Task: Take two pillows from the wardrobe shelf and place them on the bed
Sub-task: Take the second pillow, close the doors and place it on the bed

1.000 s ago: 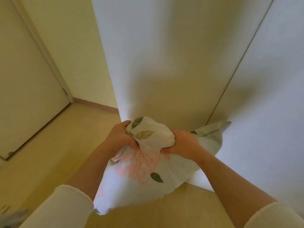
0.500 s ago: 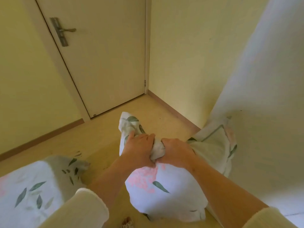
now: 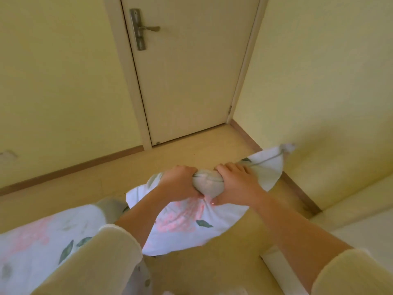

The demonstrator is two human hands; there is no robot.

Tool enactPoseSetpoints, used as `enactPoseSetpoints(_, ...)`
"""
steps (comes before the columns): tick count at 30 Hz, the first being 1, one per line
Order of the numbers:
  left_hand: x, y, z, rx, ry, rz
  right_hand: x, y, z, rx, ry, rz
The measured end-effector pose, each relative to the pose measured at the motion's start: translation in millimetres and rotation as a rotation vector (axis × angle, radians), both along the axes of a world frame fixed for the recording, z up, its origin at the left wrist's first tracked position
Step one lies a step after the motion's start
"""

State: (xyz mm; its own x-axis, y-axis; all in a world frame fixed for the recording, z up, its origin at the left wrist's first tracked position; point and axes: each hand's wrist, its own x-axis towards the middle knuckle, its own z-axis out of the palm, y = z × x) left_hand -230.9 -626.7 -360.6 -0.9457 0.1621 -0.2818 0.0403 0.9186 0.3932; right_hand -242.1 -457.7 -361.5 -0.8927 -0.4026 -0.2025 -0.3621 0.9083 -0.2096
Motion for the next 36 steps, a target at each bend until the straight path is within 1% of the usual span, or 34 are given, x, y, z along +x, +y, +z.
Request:
enactPoseSetpoints(5,-24,-59,-7,-0.062,0.044,0.127,-53,-57,-17,0.053,0.04,0.139)
enactPoseSetpoints(10,-69,-118,-15,-0.117,0.077,0.26,-114,-123,-22,0.014,-0.027,0.238)
enactPoseSetpoints(17,-150,-184,-23,-0.095,0.074,0.465,-223,-198,-16,-0.052,-0.094,0.433)
enactPoseSetpoints(20,-185,-215,-18,-0.078,0.109,0.56,-270,-236,-9,-0.078,-0.091,0.519)
enactPoseSetpoints(23,-211,-252,-13,-0.094,0.097,0.635,-308,-279,-1,-0.074,-0.081,0.602)
enactPoseSetpoints(29,-232,-337,-11,-0.119,0.109,0.814,-355,-388,1,-0.067,-0.009,0.815)
enactPoseSetpoints(33,-234,-409,-17,-0.137,0.116,0.939,-372,-478,-7,-0.043,-0.015,0.928)
enactPoseSetpoints(36,-230,-468,-21,-0.115,0.099,1.029,-375,-554,-8,-0.01,-0.051,1.005)
